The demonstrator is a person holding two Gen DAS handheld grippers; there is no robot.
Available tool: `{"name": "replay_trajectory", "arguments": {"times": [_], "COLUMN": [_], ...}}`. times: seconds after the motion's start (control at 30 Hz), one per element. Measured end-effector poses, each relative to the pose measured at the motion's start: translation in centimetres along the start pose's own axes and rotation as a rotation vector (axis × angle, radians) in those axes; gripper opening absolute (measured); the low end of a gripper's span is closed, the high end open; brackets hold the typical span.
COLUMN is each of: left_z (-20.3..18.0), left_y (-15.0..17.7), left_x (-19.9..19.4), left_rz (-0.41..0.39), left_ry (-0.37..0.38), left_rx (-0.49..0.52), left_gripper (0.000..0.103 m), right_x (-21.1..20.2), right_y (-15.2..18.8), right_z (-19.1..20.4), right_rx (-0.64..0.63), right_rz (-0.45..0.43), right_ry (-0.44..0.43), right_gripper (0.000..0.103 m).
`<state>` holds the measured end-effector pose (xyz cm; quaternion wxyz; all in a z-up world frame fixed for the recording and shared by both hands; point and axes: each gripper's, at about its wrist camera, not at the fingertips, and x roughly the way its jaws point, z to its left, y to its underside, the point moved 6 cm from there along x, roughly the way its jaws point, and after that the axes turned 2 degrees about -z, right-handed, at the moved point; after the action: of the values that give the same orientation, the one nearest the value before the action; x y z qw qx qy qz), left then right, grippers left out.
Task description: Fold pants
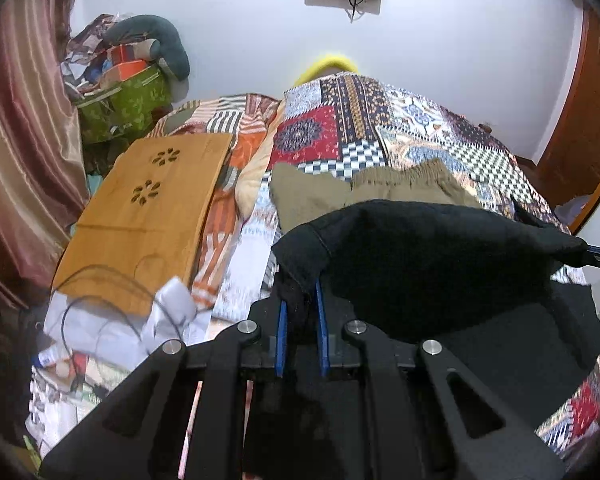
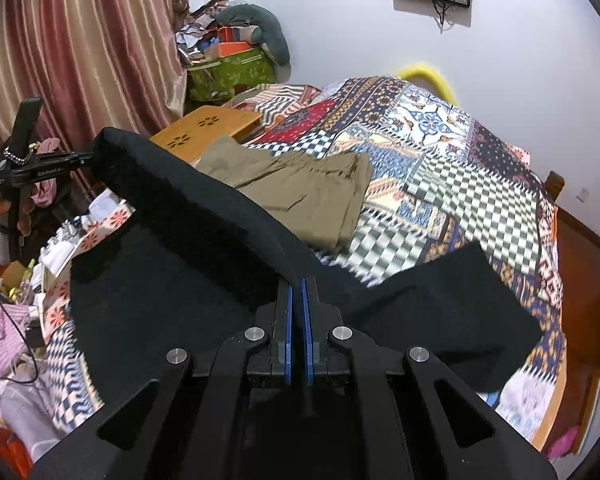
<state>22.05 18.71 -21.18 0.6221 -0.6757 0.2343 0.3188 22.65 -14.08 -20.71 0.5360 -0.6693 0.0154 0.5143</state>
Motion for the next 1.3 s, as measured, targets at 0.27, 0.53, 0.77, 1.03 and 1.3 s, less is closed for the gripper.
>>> {"name": "replay_trajectory", "arguments": {"times": [0.27, 0.53, 0.77, 1.03, 1.3], "left_z": [-0.6, 0.8, 1.8, 0.5, -0.4], "left_y": [5.7, 9.7, 10.9, 10.2, 11.5], "left_x": [-2.1, -2.0, -1.6, -1.4, 2.2], "left_rz": [0.045, 0.099, 0.136, 0.119, 0.199], "left_ry": [-0.001, -0.007, 0.019, 0.008, 0.032], "left_rx": [0.026, -0.031, -0.107, -0.081, -0.098], "left_gripper": [0.009, 0.008, 0.013, 0.051, 0.051], "right_x": [-0.6, -0.1, 0.6, -0.3, -3.0], "right_y": [3.9, 7.1, 8.9, 9.1, 7.7], "right_z": [2.8, 4.7, 4.4, 4.1, 1.4], "right_rx": [0.041, 0.08, 0.098, 0.105, 0.168], "right_rz": [0.023, 0.06, 0.087, 0.114, 0.04], "right_ry": [-0.051, -0.068, -0.028, -0.019, 0.012], "right_gripper": [0.004, 0.004, 0.004, 0.007, 0.043]}}
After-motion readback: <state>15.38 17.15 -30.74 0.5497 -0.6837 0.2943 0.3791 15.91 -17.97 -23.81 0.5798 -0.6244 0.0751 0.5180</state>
